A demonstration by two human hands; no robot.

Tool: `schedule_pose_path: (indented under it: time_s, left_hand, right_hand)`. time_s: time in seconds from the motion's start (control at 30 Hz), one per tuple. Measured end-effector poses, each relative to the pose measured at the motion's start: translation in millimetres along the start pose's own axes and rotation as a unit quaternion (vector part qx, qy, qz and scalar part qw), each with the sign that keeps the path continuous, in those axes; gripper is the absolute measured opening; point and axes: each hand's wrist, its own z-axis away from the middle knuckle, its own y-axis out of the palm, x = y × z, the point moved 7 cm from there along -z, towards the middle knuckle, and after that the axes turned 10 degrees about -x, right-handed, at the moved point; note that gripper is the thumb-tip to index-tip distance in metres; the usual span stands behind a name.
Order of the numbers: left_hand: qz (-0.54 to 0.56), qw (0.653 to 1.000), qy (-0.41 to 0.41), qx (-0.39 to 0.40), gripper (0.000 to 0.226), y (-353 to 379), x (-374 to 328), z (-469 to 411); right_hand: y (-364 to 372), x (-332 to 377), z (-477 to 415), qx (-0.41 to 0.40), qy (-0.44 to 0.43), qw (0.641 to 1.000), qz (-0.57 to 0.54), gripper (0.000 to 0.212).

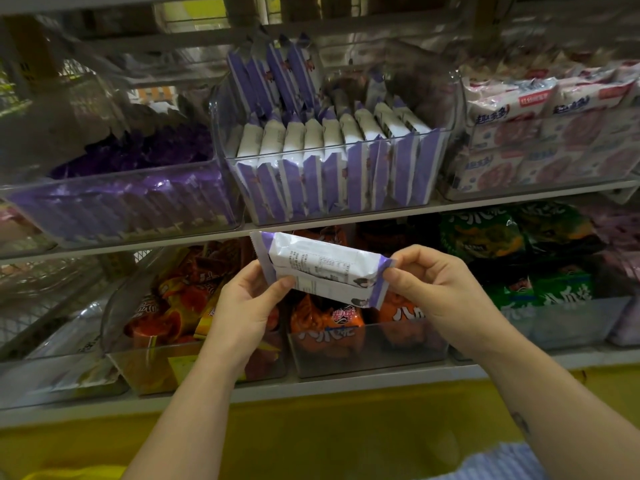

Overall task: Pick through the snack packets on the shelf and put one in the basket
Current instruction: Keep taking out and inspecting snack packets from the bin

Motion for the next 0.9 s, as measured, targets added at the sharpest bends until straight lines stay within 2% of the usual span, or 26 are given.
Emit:
schedule_pose_path:
  time_s: [0.07,0.2,0.23,0.3,0.4,0.5,0.57,0.63,0.73,0.77,0.83,0.9]
  left_hand:
    - [0.01,1.0,0.007,0.004,0.027,2,-2,2]
    - [0.086,0.995,-0.032,0.035,0.04,10,0,4]
    - [0.088,0.995,-0.035,0.042,0.041,12,0,4]
    - [0.072,0.996,-0.032,0.044,0.046,16,0,6]
    - [0.055,0.998,-0.029,0.006,0.051,18,0,7]
    - [0.035,0.997,-0.029,-0.062,0.046,17,-2,12]
    - [-0.031,0.992,-0.009,-0.121,0.034,15,-5,17]
    - [-0.1,0.986,0.025,-0.13,0.02,19,-11,23]
    - [-0.154,0.986,0.031,-0.046,0.021,36,-12,27]
    - [-0.142,0.99,0.003,0.003,0.033,43,-9,30]
    - [-0.136,0.986,-0.045,0.087,0.073,55,-1,37]
    - [-0.16,0.978,-0.061,0.122,0.091,59,5,40]
  right_hand:
    - [-1,-3,0,0.006,0.018,1.0,-0.008,0.014]
    - [5,-13,3,0.05,0.102,0.994,-0.003,0.054]
    - [10,-17,6,0.078,0.131,0.988,0.004,0.055]
    - [23,-22,14,0.153,0.179,0.972,-0.008,0.042]
    - [37,-26,26,0.219,0.241,0.944,-0.053,0.035]
    - [42,-25,29,0.229,0.262,0.931,-0.107,0.033]
    - [44,-24,27,0.21,0.24,0.941,-0.108,0.03]
    - [42,-23,21,0.171,0.206,0.959,-0.09,0.029]
    - [35,-20,13,0.102,0.139,0.984,-0.039,0.026]
    - [33,-19,12,0.089,0.119,0.989,-0.02,0.025]
    - [32,-20,12,0.076,0.095,0.992,0.018,0.023]
    - [33,-21,13,0.075,0.085,0.993,0.045,0.018]
